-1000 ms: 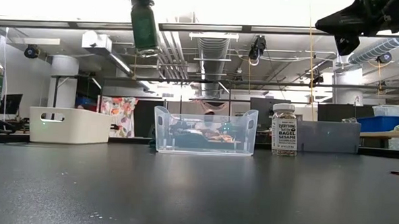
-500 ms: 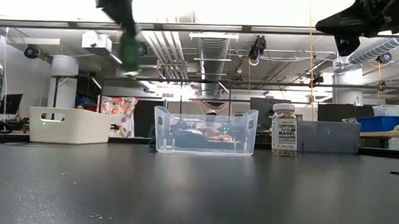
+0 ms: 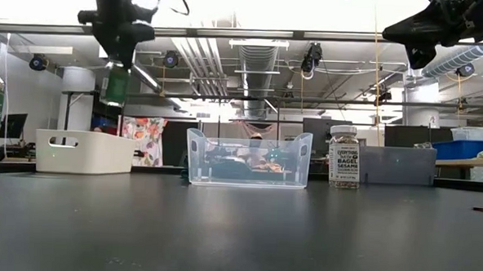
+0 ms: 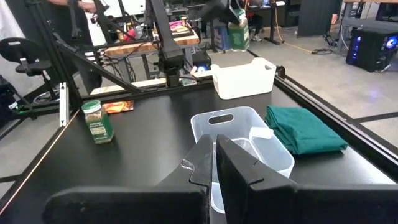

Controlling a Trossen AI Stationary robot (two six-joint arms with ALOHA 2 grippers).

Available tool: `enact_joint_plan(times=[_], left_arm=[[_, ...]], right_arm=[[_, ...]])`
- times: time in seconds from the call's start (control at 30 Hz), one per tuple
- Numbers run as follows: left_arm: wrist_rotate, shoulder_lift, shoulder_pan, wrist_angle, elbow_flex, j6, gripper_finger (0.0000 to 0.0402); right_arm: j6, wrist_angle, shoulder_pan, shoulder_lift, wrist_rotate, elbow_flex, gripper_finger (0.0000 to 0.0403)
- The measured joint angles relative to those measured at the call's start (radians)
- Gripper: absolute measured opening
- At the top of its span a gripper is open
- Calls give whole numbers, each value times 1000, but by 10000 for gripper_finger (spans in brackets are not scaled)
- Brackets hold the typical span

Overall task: Sort spices by type
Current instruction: Put the top green spice bottle into the white bin

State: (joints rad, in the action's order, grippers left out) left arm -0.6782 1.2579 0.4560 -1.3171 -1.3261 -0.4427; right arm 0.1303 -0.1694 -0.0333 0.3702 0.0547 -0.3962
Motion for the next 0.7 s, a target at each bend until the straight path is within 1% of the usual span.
enact_joint_plan(times=[0.07,0.13,0.2,0.3,0.33,0.4,0.53,0.6,0.7], left_arm=[[39,-2,49,13,16,118,192],[104,-8,95,24,39,264,192],[199,-18,132,58,65,392,192],[400,-42,182,144,96,597,192],[443,-49,194,148,104,657,192],[460,-59,215,143,111,757,192],[412,-88,261,140,99,870,192],[431,-110,285,145,93,931,192],[497,-144,339,139,96,1004,190]], right_arm=[[0,-1,0,0,0,0,13],[0,-8,0,0,0,0,13],[0,-18,0,0,-1,0,13],[0,-20,0,0,-1,0,13],[0,-19,0,0,-1,0,13],[0,-20,0,0,-1,0,13],[0,-19,0,0,-1,0,13],[0,-18,0,6,-1,0,13],[-1,-19,0,18,-1,4,13]])
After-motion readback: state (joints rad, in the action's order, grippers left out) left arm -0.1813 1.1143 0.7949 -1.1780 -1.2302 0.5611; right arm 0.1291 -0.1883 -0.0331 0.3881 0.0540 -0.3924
